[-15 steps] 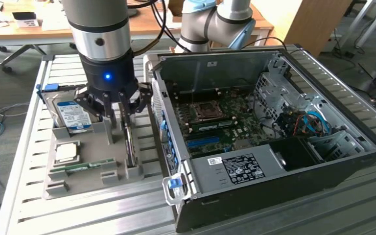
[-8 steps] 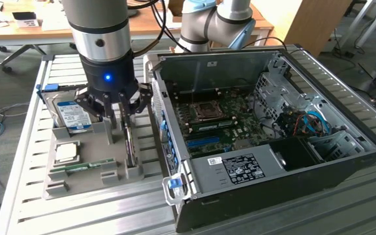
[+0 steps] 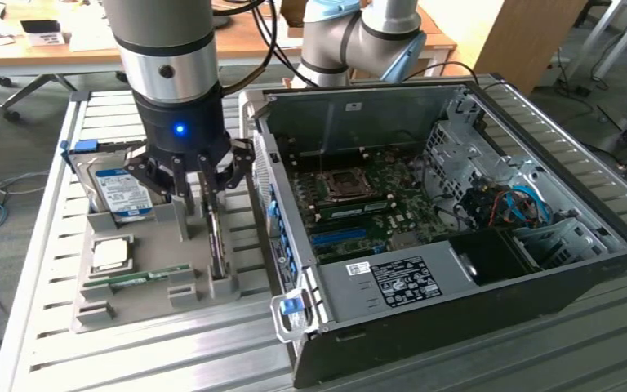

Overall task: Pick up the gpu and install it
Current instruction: 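Pick up the gpu and move the gpu toward the slot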

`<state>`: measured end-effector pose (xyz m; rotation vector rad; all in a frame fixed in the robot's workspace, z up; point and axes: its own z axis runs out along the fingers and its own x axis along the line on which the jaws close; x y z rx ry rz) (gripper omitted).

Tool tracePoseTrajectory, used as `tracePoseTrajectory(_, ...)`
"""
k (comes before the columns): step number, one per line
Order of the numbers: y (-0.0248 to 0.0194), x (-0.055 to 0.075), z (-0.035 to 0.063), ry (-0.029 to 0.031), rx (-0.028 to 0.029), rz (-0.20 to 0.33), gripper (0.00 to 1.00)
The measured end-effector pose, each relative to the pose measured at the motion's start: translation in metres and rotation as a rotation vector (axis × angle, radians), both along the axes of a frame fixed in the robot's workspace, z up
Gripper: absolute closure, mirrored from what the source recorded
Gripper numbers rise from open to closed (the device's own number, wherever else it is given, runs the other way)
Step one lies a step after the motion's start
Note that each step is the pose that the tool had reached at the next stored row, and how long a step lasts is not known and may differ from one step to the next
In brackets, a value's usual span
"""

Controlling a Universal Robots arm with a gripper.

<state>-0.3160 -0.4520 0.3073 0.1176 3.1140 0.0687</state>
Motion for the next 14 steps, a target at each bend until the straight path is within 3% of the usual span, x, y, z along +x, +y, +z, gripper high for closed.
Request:
tracePoseTrajectory(5,0.0,0.0,0.0,0.0,-0.0001,0.0,0.64)
tracePoseTrajectory(8,0.0,0.0,0.0,0.0,0.0,0.0,0.58)
tracePoseTrajectory(9,0.0,0.0,0.0,0.0,-0.0001,0.0,0.51)
tracePoseTrajectory(14,0.0,0.0,0.0,0.0001,0.0,0.0,0.51)
